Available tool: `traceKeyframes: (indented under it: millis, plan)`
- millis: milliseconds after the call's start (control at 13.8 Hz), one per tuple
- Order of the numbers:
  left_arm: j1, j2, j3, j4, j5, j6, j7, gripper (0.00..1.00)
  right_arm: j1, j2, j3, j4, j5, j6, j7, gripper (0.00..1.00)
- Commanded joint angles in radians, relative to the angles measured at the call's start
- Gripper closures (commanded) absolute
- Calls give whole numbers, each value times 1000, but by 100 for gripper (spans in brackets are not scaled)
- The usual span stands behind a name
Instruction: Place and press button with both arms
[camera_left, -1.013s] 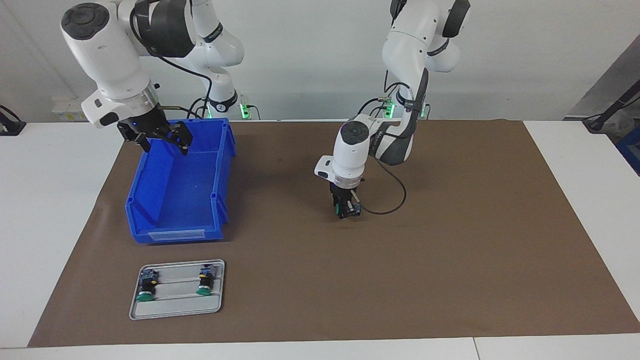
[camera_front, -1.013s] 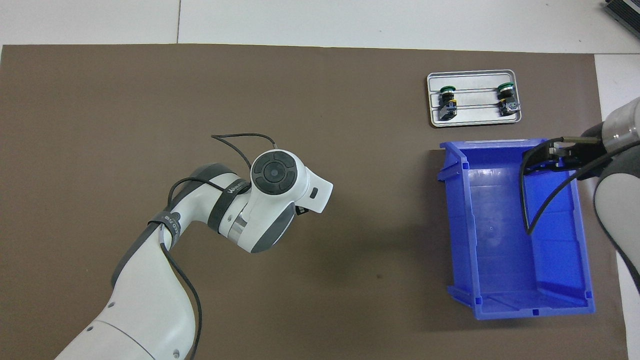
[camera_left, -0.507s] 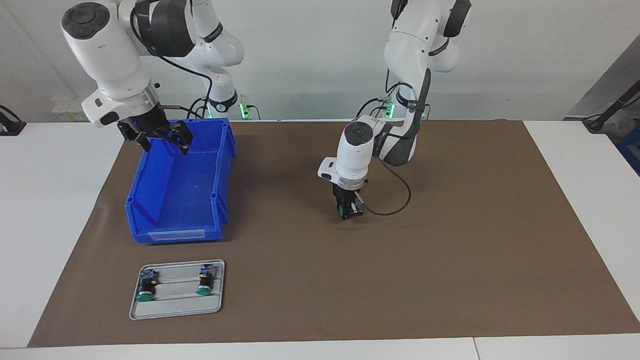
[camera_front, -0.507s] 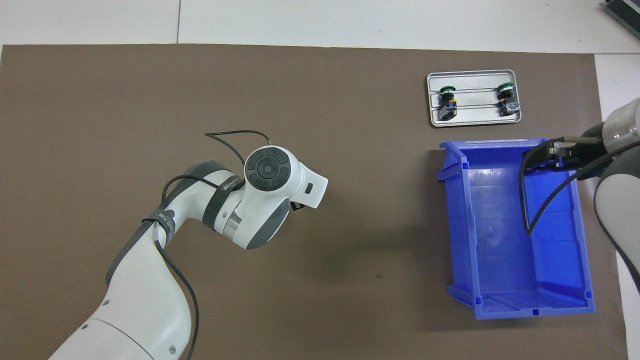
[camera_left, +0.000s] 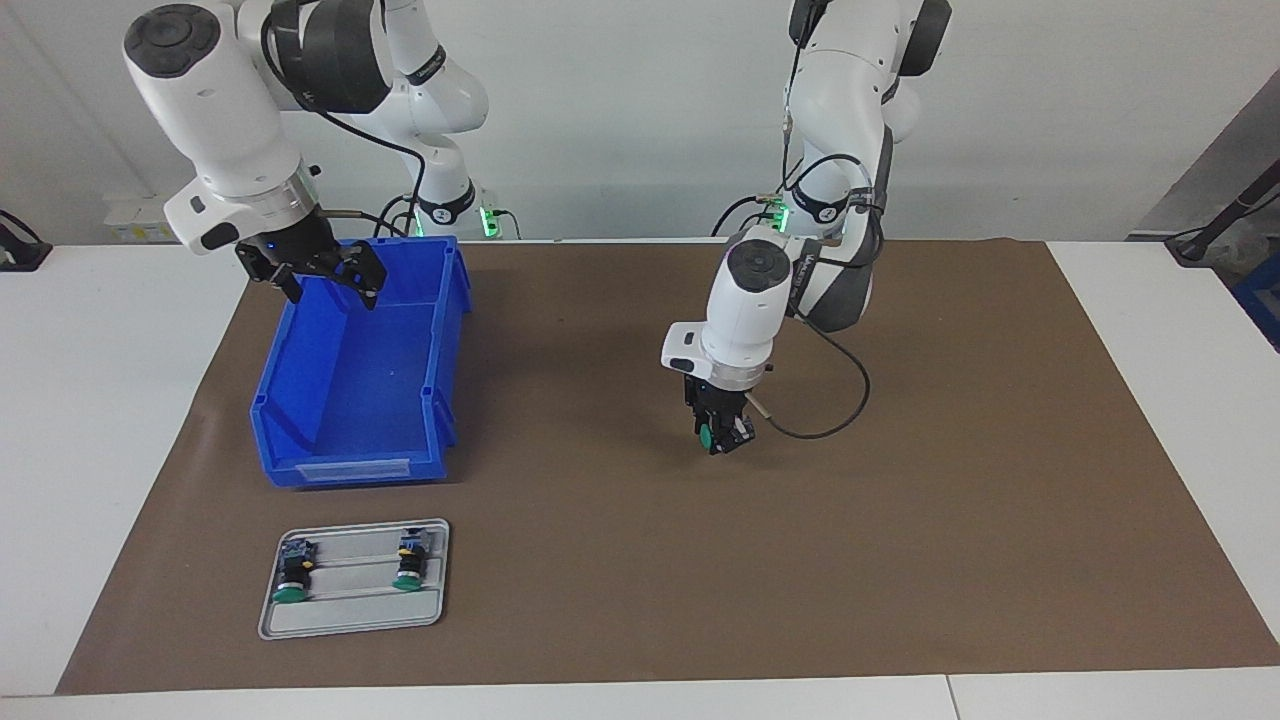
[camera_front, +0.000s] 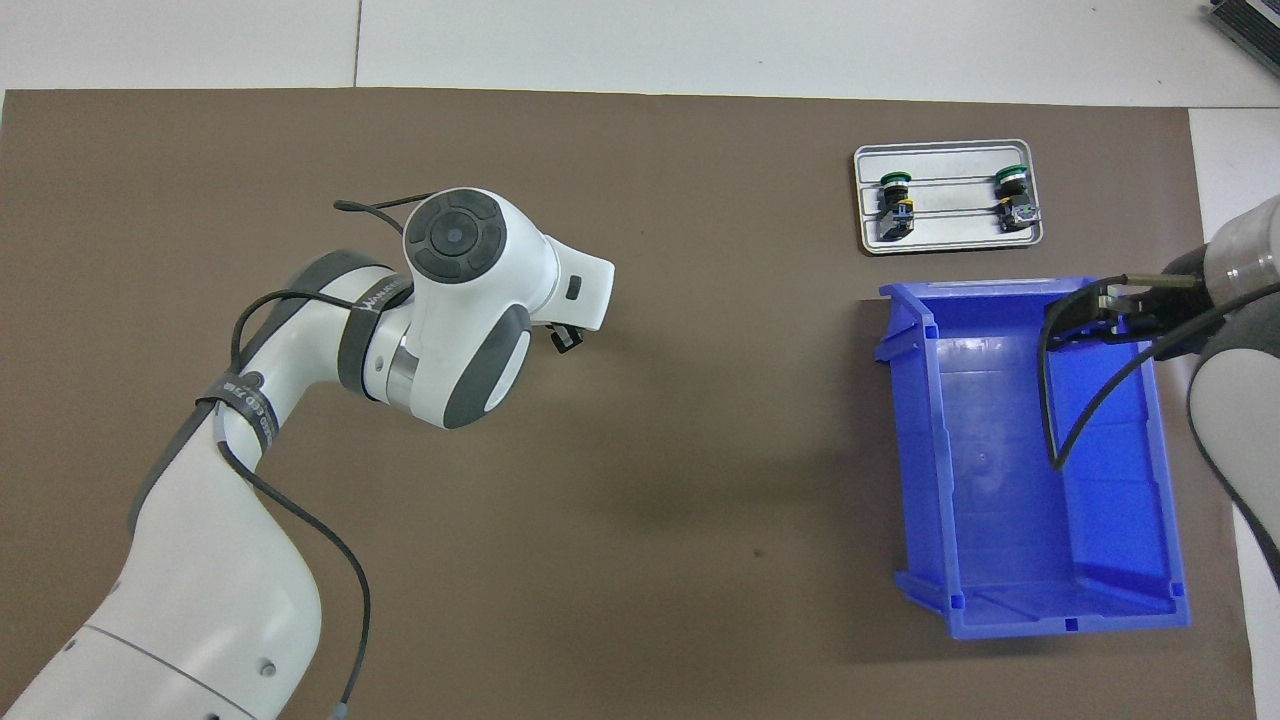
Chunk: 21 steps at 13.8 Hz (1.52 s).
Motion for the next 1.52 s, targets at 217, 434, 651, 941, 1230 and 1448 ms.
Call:
traceKeyframes:
  millis: [217, 434, 651, 941, 1230, 1448]
  plan:
    - [180, -68, -30, 61, -220, -153, 140, 94, -4, -23, 7, -20, -7, 33, -19, 0]
    - [279, -113, -28, 48, -351, -267, 293, 94, -2, -34, 7, -23, -7, 33, -16, 0]
    - [365, -137, -27, 15, -474, -319, 454, 92, -12, -44, 7, -23, -6, 34, -16, 0]
    - [484, -208, -24, -140, -630, -325, 732, 92, -16, -51, 7, -23, 10, 37, -14, 0]
    - [593, -318, -21, -388, -892, -296, 1057, 92, -16, -49, 7, -20, 10, 37, -19, 0]
    - [623, -404, -21, -600, -1110, -261, 1269, 94, -9, -51, 7, -20, 10, 34, -22, 0]
